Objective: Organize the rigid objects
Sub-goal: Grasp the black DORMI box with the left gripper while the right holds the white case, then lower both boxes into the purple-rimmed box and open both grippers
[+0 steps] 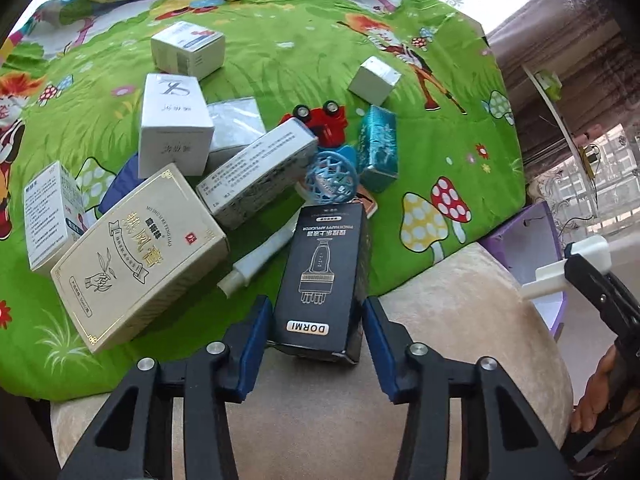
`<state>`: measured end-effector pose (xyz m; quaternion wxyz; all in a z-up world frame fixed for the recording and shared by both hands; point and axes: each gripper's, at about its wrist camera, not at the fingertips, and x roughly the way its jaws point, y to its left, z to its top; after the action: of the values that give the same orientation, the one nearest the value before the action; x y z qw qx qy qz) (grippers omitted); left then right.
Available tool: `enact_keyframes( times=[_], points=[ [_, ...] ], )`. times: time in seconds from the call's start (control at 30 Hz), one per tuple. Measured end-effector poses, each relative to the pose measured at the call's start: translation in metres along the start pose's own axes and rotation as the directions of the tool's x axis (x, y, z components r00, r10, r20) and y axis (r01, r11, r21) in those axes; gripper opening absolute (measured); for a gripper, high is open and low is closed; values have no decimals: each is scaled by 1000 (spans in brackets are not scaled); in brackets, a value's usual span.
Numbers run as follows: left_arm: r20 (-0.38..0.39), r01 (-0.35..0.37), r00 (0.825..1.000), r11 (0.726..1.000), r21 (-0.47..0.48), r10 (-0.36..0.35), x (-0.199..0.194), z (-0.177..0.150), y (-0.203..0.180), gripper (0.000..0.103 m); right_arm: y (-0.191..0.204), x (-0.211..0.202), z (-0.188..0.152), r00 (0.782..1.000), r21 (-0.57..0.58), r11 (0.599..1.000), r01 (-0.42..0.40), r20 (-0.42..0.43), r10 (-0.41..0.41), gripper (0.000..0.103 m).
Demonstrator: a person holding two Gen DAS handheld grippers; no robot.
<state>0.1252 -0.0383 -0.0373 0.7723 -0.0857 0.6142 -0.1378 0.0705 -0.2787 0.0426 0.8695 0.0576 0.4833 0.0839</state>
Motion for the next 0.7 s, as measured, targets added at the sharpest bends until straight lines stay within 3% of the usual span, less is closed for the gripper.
enact_keyframes(
  times=[0.3, 0.53, 0.7],
  points=[
    [91, 110, 989, 993, 37, -113, -31, -14, -39, 42, -16, -13, -5, 999, 13, 1000, 25, 25, -25, 68],
    [99, 246, 962, 965, 92, -255, -35, -13, -98, 42, -56, -26, -12, 996, 77, 994, 78, 46, -81, 68],
    [69, 296, 950, 948, 115, -305, -23, -8, -137, 42, -92, -33, -18, 990, 143, 982, 128, 44, -135, 68]
  ],
)
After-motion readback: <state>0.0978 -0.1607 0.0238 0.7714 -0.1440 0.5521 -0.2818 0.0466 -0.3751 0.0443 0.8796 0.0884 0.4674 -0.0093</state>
